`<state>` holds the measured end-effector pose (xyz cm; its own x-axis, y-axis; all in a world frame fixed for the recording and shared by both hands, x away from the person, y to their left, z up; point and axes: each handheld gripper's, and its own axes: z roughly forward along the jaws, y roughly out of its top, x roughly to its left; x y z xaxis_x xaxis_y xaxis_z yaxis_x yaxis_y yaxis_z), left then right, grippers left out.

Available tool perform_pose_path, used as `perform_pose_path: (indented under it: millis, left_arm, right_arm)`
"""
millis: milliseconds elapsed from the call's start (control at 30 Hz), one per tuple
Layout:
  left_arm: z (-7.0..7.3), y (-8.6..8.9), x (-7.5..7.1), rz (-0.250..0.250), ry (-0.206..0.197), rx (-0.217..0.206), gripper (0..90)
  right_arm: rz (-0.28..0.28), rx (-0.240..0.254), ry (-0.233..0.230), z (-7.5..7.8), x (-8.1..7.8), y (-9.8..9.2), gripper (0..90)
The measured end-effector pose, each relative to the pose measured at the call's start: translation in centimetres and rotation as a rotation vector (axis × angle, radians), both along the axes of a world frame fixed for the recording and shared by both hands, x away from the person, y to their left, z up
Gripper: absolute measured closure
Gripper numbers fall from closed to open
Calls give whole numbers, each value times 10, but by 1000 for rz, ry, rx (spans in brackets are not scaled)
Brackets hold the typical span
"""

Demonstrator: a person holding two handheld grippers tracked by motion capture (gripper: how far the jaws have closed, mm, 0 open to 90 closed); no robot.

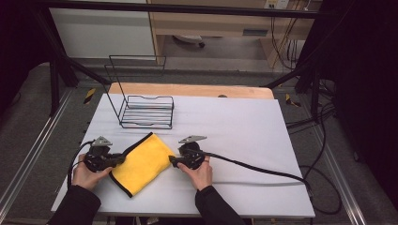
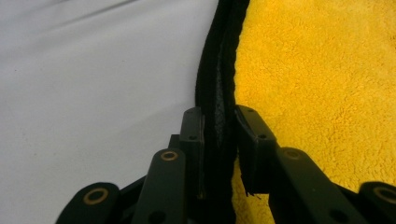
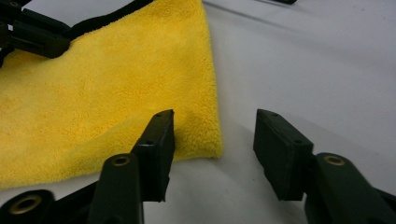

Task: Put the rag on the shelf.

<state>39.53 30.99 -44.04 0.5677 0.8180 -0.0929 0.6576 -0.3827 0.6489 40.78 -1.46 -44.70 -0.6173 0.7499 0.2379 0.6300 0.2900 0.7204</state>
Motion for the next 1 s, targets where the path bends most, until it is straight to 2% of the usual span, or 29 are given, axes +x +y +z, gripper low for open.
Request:
perform_pose_path:
  millis: [233, 333, 467, 567, 700, 800, 1000]
  left_arm:
    - [0, 0, 1, 6, 9, -5, 720]
    - [1, -1, 1, 8, 12, -2, 737]
    - [1, 0, 1, 30, 29, -21, 767]
    - [2, 1, 0, 50, 40, -44, 777]
    - [5, 0, -7, 70, 68, -63, 781]
    - [7, -7, -17, 77, 73, -75, 782]
    - [7, -21, -37, 119, 69, -99, 782]
  right_arm:
    - [-8, 17, 36, -6, -2, 5, 660]
    - [-11, 19, 41, -8, -3, 6, 690]
    - [-6, 34, 75, -6, -1, 5, 795]
    - [-3, 38, 84, -5, 1, 4, 822]
    - [5, 44, 80, 3, 8, 1, 828]
    - [23, 42, 74, 12, 17, -3, 828]
    - [78, -22, 16, 18, 32, -5, 827]
